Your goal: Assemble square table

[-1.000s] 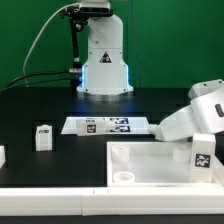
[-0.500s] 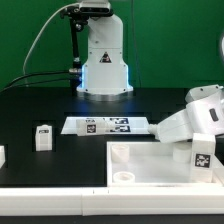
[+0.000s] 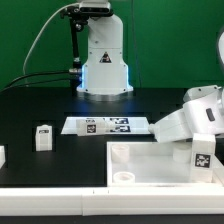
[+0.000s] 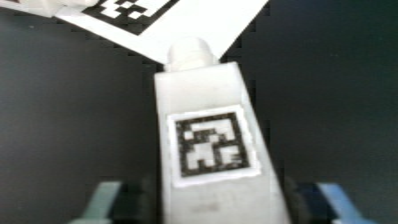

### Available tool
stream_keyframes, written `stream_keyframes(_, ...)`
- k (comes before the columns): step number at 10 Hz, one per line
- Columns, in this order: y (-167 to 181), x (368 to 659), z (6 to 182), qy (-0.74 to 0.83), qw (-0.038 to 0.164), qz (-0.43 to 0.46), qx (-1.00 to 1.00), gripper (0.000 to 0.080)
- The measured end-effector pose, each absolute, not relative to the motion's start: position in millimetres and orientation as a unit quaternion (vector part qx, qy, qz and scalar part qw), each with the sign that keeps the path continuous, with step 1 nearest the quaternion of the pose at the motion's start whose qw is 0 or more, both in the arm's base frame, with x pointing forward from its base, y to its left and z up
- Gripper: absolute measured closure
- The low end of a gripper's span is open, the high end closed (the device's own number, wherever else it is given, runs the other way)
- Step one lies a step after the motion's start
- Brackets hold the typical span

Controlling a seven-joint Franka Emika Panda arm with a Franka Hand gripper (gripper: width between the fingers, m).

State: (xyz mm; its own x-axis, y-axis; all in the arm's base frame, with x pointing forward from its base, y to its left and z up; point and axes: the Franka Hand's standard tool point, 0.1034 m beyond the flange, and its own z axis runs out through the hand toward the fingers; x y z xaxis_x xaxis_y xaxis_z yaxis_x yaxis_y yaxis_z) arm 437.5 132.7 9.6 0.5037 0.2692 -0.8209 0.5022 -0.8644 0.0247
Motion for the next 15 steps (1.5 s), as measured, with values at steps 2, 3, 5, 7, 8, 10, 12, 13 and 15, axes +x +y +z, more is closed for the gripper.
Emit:
stream_keyframes(2,116,454,33.5,0.204,0.113,-0.455,0.859,0.0515)
stream_keyframes(3,102,467,53.1,0.181,0.105,-0.465,0.860,0.0515)
stream_keyframes(5,80,516,92.2,0.140,0.063,-0.419,0.895,0.0515)
stream_keyframes(7,54,545,113.3,0.134,0.040,-0.323,0.936,0.0515)
stream_keyframes(8,56,543,109.6,0.130,0.038,-0.288,0.948,0.0515)
stream_keyframes(10,56,551,108.3,0.135,0.034,-0.212,0.967,0.0515)
stream_keyframes(12,53,560,116.5,0.115,-0.005,-0.178,0.977,0.0515)
stream_keyframes(13,47,588,132.3,0.103,-0.037,-0.144,0.984,0.0515)
stream_keyframes(15,33,614,147.4,0.074,-0.067,-0.021,0.995,0.0515)
